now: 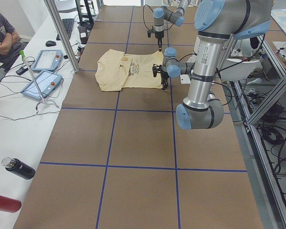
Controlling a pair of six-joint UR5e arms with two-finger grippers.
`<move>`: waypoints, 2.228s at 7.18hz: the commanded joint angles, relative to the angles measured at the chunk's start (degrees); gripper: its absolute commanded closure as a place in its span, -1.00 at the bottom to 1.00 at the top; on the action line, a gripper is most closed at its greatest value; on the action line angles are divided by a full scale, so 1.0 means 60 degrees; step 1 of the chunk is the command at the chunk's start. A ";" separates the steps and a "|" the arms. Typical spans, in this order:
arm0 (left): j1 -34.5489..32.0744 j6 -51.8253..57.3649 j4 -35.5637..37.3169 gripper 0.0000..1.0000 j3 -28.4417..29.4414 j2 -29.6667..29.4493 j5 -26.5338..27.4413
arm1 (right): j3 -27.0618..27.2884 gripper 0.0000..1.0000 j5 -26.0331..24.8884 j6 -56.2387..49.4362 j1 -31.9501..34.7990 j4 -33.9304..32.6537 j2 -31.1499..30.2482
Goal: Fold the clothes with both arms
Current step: 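Grasp the hem corners nearest the robot with both grippers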
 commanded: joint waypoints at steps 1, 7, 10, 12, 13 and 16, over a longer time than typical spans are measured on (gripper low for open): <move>0.0030 0.0000 0.0082 -0.20 -0.0023 -0.0020 -0.0027 | 0.0000 1.00 0.0000 0.0000 0.0024 0.0000 0.0000; 0.0206 0.0000 0.0550 0.25 -0.0111 -0.0166 -0.0027 | -0.0014 1.00 0.0015 0.0000 0.0082 0.0000 0.0000; 0.0221 0.0000 0.0536 0.40 -0.0111 -0.0166 -0.0027 | -0.0014 1.00 0.0073 -0.0014 0.0112 0.0000 -0.0029; 0.0221 0.0000 0.0550 0.99 -0.0126 -0.0166 -0.0012 | -0.0029 1.00 0.0073 -0.0014 0.0126 0.0000 -0.0029; 0.0221 -0.0102 0.0536 1.00 -0.0126 -0.0181 -0.0012 | -0.0029 1.00 0.0073 -0.0014 0.0126 0.0000 -0.0029; 0.0090 -0.0234 0.0565 1.00 -0.0897 -0.0079 -0.0071 | 0.0000 1.00 0.0262 -0.0014 0.0228 0.0000 -0.0029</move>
